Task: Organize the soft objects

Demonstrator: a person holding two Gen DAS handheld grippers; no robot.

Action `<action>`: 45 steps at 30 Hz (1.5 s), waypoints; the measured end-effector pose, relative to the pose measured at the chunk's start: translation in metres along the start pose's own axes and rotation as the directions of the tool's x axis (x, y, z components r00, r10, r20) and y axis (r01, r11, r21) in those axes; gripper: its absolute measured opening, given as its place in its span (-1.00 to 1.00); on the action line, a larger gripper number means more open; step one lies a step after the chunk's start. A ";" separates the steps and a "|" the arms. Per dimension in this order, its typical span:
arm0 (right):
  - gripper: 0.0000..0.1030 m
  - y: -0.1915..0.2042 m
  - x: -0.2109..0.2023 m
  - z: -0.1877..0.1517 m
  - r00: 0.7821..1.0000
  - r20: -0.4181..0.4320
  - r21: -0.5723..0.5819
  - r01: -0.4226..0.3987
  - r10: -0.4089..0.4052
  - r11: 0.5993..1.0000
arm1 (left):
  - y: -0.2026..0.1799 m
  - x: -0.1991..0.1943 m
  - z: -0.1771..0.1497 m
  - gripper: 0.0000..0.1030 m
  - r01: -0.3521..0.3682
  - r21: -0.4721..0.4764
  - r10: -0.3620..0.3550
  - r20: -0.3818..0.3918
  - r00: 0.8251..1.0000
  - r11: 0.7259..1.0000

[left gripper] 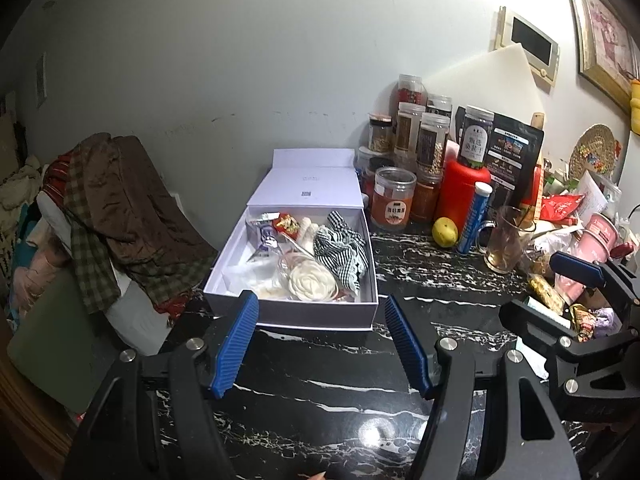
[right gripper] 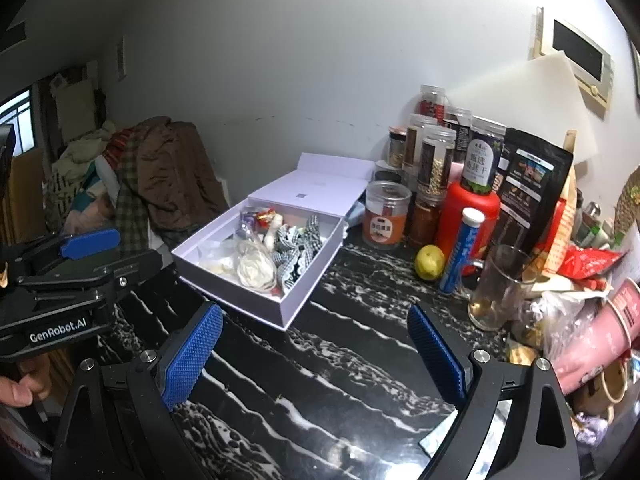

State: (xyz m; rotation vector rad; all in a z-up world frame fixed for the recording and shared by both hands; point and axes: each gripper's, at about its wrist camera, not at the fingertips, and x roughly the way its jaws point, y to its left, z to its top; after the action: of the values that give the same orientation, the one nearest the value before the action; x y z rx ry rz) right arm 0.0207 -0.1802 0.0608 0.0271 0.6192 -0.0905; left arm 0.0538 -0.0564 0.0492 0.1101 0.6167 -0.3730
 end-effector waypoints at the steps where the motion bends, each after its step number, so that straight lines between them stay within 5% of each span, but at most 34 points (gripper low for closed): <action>1: 0.84 -0.001 0.001 0.000 1.000 -0.001 0.001 0.000 0.000 1.000 | 0.000 0.001 -0.001 0.27 0.002 -0.002 -0.002 -0.004 1.000 1.000; 45: 0.84 -0.006 0.007 0.001 1.000 -0.013 0.000 -0.006 0.006 1.000 | -0.002 0.011 -0.002 0.27 -0.007 0.012 0.007 -0.029 1.000 1.000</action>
State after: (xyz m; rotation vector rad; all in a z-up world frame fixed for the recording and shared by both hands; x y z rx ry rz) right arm 0.0267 -0.1864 0.0572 0.0299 0.6323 -0.0845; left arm 0.0604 -0.0615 0.0413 0.1294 0.6426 -0.3686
